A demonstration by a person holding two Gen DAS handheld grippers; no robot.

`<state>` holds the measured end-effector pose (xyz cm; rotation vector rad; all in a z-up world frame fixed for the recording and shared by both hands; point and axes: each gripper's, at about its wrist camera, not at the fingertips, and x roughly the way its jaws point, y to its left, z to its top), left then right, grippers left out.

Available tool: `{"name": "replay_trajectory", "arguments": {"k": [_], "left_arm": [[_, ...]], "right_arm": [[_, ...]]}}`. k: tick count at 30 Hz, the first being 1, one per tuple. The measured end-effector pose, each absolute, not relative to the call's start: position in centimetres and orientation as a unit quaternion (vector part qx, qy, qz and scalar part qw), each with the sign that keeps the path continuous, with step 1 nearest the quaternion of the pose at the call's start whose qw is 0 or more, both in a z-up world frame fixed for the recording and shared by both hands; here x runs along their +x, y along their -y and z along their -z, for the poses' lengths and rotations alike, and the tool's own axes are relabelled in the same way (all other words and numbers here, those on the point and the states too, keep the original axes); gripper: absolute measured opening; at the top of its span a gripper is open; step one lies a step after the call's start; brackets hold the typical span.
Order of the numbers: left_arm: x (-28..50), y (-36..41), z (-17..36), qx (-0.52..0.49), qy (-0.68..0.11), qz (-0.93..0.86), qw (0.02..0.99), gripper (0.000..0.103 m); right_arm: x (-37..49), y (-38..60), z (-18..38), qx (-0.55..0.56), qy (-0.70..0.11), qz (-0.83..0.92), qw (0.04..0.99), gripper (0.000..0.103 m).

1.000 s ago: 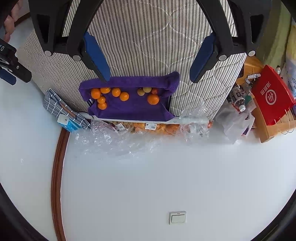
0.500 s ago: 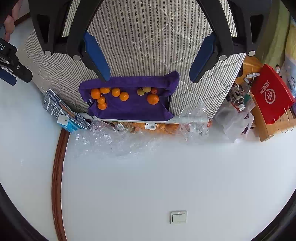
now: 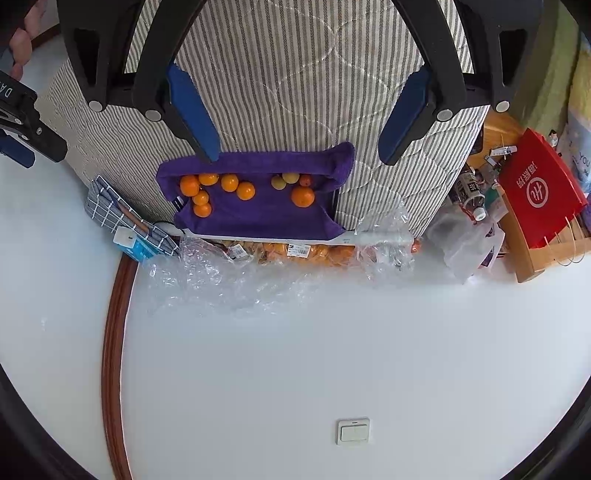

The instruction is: Organize fruits

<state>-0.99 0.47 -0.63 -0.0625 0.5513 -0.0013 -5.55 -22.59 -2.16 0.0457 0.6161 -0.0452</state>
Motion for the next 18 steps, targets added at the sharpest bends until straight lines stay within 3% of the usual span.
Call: {"name": "replay_trajectory", "arguments": {"k": [18], "left_arm": [[-1.10, -0.65, 0.54, -0.032, -0.260, -0.001, 0.965, 0.087]], "right_arm": [[-5.47, 22.34, 2.25, 0.026, -0.304, 0.022, 0.952, 0.094]]}}
